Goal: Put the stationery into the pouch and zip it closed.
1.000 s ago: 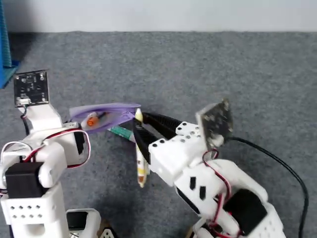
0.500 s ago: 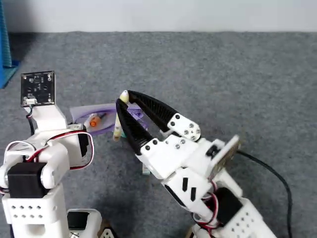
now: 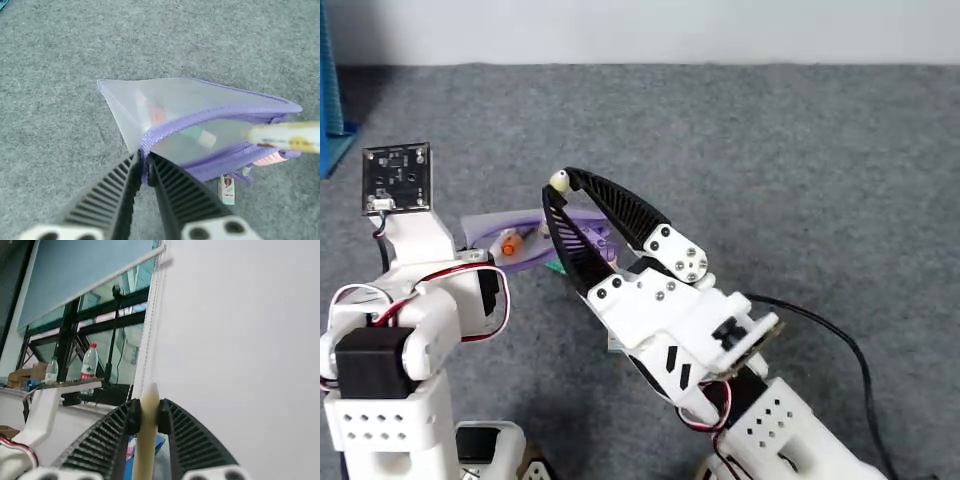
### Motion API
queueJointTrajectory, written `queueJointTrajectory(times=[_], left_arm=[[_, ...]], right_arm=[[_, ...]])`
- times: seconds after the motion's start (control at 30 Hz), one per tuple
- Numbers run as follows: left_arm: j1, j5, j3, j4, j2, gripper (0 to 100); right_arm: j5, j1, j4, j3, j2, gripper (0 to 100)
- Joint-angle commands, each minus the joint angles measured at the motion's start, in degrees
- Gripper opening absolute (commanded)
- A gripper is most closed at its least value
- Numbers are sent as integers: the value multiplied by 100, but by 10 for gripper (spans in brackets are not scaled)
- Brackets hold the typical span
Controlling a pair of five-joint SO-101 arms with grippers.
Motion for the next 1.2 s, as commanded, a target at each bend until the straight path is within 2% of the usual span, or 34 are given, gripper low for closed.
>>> queueJointTrajectory(times=[0.0, 0.27, 0.37, 0.43, 0.5, 0.63, 0.73, 0.83, 1.0, 1.17], left_arm=[[35, 9, -330, 0, -9, 14], [35, 9, -330, 0, -9, 14], [9, 9, -330, 0, -9, 14], [0, 9, -330, 0, -9, 14], [0, 9, -330, 0, -9, 14], [-44, 0, -382, 0, -18, 14], [-484, -9, -567, -9, -18, 14], [-818, -193, -752, 0, -9, 14], [-1178, -255, -778, 18, -9, 14], [-1354, -273, -769, 26, -9, 14]], right_arm=[[123, -48, -92, -53, 189, 8], [202, -4, 127, 448, 1200, 28], [563, 48, 1138, 475, 1473, 167], [396, 92, 1692, 378, 1473, 294], [185, 242, 2193, 149, 1323, 350], [-369, 567, 3846, -501, 813, 300], [-703, 822, 5516, -976, 541, 249], [-1108, 1174, 6642, -1248, 409, 232], [-1503, 1473, 7688, -1292, 418, 231], [-1873, 1455, 8022, -1292, 690, 230]])
